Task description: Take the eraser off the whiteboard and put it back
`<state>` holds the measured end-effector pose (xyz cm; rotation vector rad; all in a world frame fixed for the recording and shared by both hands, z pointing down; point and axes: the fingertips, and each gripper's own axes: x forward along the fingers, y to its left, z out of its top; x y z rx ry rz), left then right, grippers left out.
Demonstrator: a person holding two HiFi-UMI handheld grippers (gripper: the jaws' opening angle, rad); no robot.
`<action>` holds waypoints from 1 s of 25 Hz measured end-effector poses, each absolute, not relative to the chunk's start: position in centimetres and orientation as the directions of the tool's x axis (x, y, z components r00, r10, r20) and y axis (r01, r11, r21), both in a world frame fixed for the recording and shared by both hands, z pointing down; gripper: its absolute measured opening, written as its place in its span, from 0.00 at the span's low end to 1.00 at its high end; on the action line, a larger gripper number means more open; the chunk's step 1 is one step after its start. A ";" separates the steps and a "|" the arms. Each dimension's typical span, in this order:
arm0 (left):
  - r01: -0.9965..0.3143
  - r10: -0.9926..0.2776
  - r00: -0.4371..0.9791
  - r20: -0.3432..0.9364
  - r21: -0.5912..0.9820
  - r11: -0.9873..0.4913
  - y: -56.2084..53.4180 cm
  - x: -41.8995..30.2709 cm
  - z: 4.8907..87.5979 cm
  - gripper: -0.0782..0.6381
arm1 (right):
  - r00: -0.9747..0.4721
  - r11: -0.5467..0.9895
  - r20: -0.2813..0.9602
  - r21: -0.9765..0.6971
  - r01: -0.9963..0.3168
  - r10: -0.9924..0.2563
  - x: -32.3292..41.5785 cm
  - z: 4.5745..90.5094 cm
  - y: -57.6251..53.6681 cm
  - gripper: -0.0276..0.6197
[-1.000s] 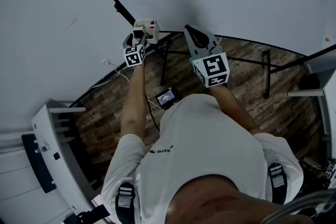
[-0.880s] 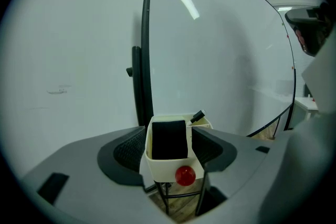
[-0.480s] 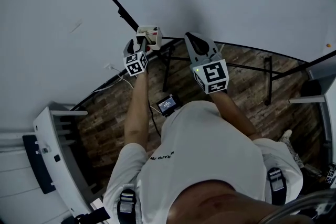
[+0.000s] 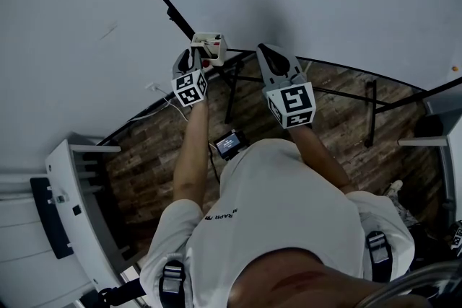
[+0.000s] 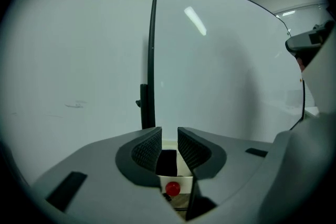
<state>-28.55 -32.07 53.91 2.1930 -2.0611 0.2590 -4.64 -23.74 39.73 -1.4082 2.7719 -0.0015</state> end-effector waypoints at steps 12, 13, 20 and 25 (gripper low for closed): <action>-0.998 -0.992 0.053 0.117 -0.038 -0.058 -30.5 -26.4 49.1 0.12 | -0.591 0.592 -0.025 -0.015 -0.806 -0.806 -4.8 40.0 -23.5 0.06; -0.997 -0.992 0.057 0.108 -0.038 -0.062 -30.2 -26.2 48.7 0.11 | -0.591 0.592 -0.025 -0.015 -0.806 -0.806 -4.8 40.0 -23.4 0.06; -0.997 -0.996 0.067 0.059 -0.026 -0.068 -29.0 -24.9 45.9 0.11 | -0.594 0.595 -0.028 -0.018 -0.804 -0.804 -5.1 39.8 -23.3 0.06; -0.997 -0.997 0.069 0.044 -0.025 -0.070 -28.1 -24.3 44.9 0.11 | -0.596 0.596 -0.021 -0.019 -0.803 -0.803 -5.2 40.0 -23.2 0.06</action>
